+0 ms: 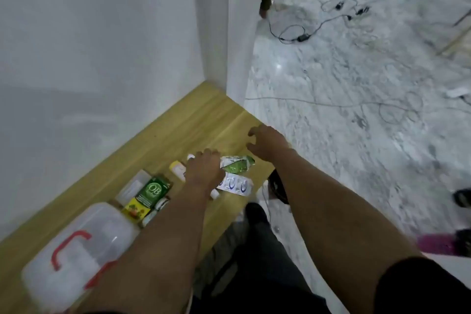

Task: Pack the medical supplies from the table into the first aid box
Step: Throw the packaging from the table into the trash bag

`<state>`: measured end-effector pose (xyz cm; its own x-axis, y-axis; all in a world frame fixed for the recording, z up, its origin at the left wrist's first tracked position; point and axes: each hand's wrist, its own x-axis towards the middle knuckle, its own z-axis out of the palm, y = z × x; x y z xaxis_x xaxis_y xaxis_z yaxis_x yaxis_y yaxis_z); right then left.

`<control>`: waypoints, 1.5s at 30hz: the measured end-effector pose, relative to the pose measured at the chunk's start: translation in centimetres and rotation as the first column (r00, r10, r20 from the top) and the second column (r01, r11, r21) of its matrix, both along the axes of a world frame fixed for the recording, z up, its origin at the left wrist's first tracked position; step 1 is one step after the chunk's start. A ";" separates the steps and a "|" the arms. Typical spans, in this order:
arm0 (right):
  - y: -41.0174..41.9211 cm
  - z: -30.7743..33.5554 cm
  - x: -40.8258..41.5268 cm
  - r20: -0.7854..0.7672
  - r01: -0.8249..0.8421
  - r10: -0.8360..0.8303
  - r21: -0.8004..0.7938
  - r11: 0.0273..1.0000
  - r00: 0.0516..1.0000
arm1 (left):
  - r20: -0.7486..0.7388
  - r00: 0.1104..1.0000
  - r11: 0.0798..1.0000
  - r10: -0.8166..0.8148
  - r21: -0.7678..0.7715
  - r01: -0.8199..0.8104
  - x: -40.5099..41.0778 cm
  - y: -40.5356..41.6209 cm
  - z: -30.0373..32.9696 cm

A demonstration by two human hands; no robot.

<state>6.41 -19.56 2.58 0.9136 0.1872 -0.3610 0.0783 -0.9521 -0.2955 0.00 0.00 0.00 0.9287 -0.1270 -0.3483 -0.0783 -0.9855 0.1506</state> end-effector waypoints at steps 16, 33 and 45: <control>-0.1 -9.9 1.3 -0.199 0.148 -0.131 0.073 0.986 0.971 | -0.055 0.981 0.971 -0.185 0.146 0.192 3.3 -1.5 -5.7; -20.4 -8.7 -2.0 -0.272 0.886 -0.844 0.195 0.421 0.462 | 0.011 0.976 0.882 -0.216 -0.426 0.200 12.0 -23.1 -2.9; -27.4 -18.9 0.9 -0.374 0.878 -0.816 -0.008 0.478 0.441 | -0.257 0.951 0.953 -0.175 -0.288 0.097 14.4 -33.1 -14.6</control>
